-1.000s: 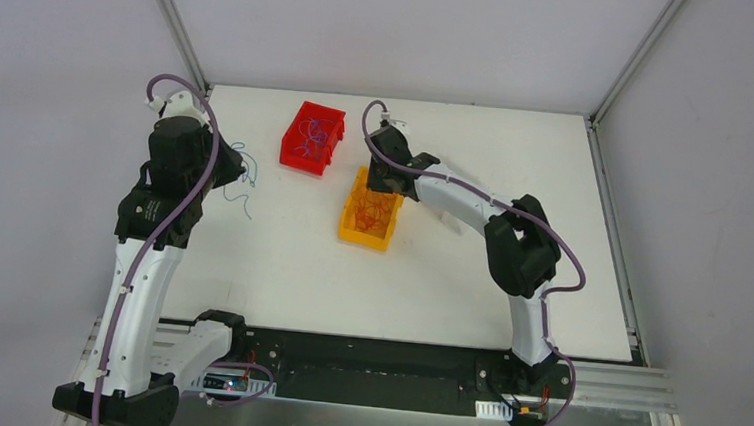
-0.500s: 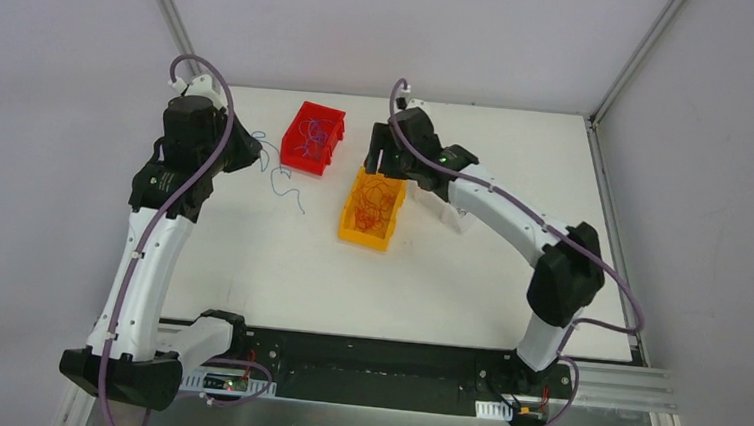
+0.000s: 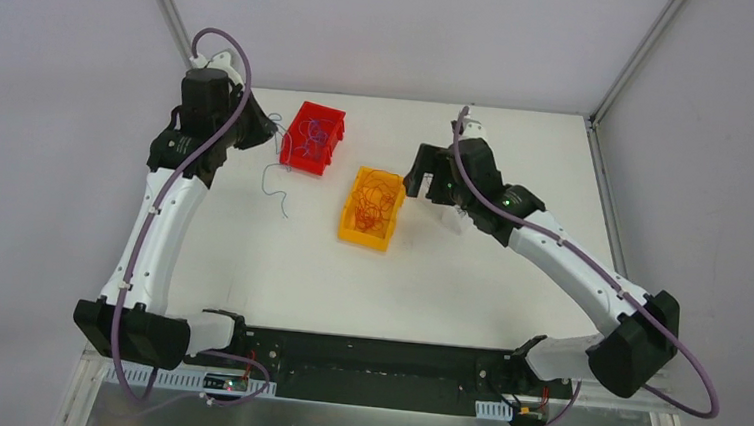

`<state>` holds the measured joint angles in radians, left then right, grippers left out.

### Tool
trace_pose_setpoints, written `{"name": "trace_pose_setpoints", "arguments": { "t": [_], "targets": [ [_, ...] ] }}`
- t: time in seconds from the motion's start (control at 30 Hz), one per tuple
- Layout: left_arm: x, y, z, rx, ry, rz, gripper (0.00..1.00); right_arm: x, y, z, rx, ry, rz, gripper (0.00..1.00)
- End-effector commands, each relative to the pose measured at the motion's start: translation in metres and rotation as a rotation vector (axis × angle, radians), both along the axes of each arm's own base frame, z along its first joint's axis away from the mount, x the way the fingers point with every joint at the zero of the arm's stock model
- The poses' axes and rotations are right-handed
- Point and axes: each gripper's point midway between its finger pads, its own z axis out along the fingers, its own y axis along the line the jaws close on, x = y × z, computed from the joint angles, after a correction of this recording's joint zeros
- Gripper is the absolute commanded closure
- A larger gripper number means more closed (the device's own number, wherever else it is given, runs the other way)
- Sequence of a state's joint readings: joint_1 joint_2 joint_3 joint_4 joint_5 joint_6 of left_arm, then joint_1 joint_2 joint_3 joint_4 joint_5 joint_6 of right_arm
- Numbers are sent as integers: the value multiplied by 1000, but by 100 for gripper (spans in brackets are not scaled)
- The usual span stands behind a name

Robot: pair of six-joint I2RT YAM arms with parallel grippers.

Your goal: Untangle the cables

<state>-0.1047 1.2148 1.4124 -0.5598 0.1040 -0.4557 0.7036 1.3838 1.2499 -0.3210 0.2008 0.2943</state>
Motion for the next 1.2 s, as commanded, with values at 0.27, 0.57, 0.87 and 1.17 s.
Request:
{"name": "trace_pose_setpoints", "arguments": {
  "t": [0.27,0.57,0.87,1.17],
  "targets": [
    [35,-13,88,-3,-208,-25,100,-29,-61,3,46,-108,-118,10],
    [81,-13,94,20,-265,-9,100,-35,-70,-6,61,-109,-135,9],
    [157,-21,33,34,-159,4,100,-38,-69,0,81,-114,-124,9],
    [229,-10,-95,154,46,75,100,-43,-71,1,93,-104,-122,9]
  ]
}}
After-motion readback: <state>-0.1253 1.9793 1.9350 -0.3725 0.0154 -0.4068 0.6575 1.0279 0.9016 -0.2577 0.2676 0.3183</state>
